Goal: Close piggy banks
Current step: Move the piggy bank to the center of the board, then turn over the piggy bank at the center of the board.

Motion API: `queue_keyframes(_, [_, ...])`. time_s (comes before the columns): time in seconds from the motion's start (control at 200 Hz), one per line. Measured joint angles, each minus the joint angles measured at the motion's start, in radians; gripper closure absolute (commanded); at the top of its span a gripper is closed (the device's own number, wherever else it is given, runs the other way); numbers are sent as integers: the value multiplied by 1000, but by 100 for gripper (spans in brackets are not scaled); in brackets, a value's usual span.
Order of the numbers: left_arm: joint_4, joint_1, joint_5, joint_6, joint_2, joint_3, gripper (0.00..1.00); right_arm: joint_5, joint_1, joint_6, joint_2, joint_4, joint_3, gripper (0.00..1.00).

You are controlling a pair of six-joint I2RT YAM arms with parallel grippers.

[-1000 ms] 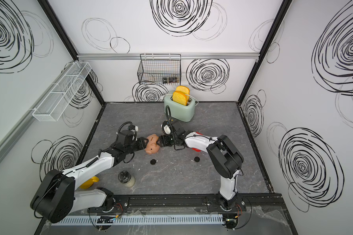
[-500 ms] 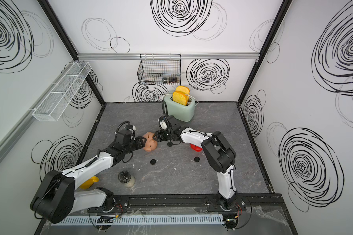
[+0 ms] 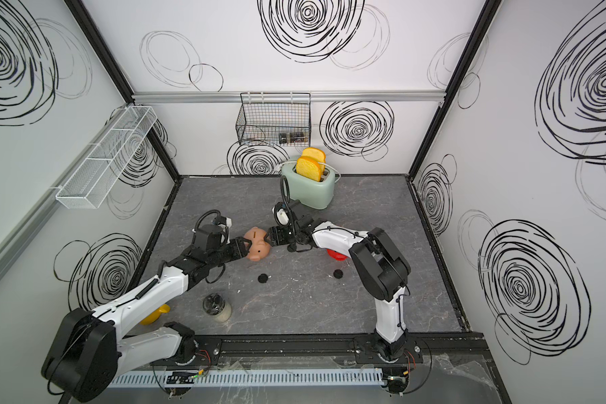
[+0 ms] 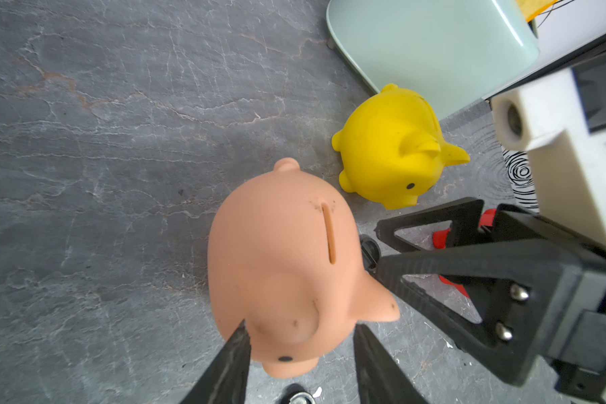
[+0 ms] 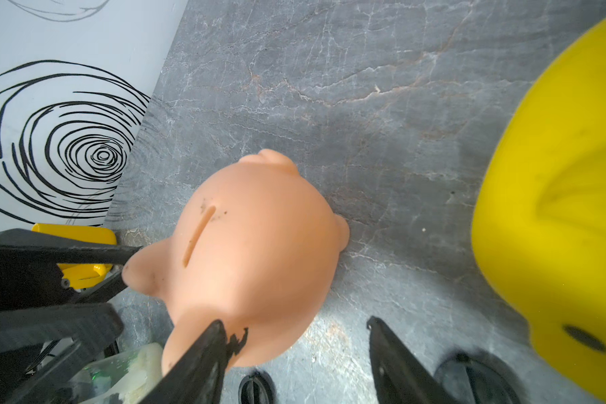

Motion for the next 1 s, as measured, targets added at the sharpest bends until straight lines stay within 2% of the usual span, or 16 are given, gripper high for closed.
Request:
queue_keyframes(0.345, [2, 8, -9, 19, 37, 0, 54, 0, 1, 0, -11, 0, -13, 34])
queue_keyframes(0.861, [58, 33, 5, 18, 75, 0, 51, -1, 6, 3, -11, 1, -21, 34])
queue_keyframes(1.001, [74, 33, 5, 18, 88, 0, 54, -1, 6, 3, -11, 1, -22, 34])
